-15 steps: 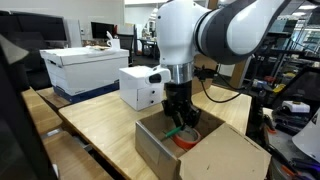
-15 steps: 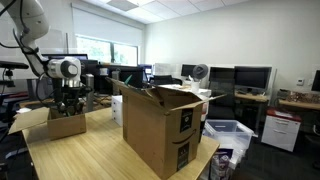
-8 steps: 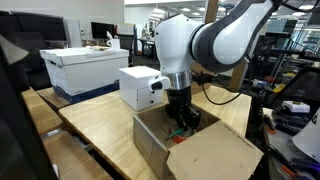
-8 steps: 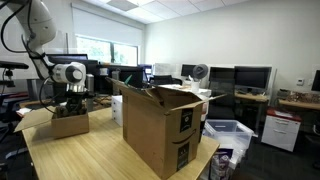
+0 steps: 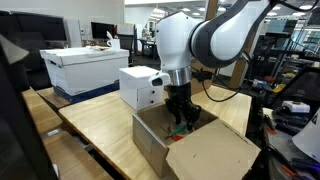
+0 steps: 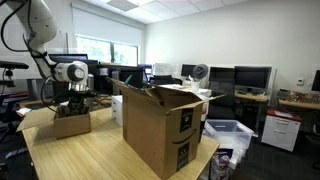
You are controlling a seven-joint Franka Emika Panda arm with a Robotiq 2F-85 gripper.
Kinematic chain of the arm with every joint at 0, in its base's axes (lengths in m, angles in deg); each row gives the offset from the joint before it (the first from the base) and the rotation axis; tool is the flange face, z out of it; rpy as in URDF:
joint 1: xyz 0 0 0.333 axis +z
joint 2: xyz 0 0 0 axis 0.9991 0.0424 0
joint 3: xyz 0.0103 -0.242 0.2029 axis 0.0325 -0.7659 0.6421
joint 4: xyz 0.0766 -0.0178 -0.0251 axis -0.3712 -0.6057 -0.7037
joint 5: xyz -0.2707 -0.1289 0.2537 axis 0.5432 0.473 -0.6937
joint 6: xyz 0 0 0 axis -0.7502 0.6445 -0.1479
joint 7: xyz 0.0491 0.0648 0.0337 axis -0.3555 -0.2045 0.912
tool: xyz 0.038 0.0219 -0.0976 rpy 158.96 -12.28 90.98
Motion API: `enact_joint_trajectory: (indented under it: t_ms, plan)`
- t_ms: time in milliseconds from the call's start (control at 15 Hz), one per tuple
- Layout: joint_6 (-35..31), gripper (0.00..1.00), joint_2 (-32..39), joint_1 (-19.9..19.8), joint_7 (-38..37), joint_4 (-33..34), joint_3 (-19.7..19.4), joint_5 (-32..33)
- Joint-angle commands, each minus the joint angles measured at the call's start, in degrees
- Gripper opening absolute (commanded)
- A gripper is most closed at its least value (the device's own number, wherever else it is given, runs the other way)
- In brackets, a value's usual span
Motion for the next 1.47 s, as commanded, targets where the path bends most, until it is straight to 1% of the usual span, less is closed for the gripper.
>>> enact_joint_trajectory:
  t_ms: [0,67,133,267,533,733,867,933,1000,1067,1267,1400]
  plan:
    - [-0.83,0.84,-7.36,-2.87,0.78,-3.47,0.21,-1.73]
    - [-1.70,0.92,-9.07,-3.61,0.63,-4.25,-0.11,-2.34]
    - [-2.08,0.96,-10.12,-4.05,0.51,-4.58,-0.44,-2.57]
    - [-3.69,1.00,-12.38,-5.11,-0.70,-5.54,-1.80,-3.10]
    - [-5.10,1.00,-15.17,-6.75,-2.55,-7.72,-4.86,-4.09]
    - [-6.27,1.00,-16.45,-7.44,-5.10,-9.78,-7.03,-2.99]
    - [-5.91,1.00,-16.94,-7.86,-6.59,-10.72,-8.13,-2.65]
    - [-4.23,0.75,-17.07,-8.09,-6.14,-10.96,-8.59,-3.02]
    - [-3.57,0.75,-17.20,-8.24,-5.70,-11.44,-8.94,-3.32]
    - [-3.66,0.70,-17.36,-8.41,-5.92,-12.10,-9.30,-3.41]
    - [-5.08,0.54,-17.77,-8.99,-5.81,-14.76,-10.33,-3.05]
    - [-6.03,0.41,-17.81,-9.63,-5.93,-17.10,-11.21,-3.05]
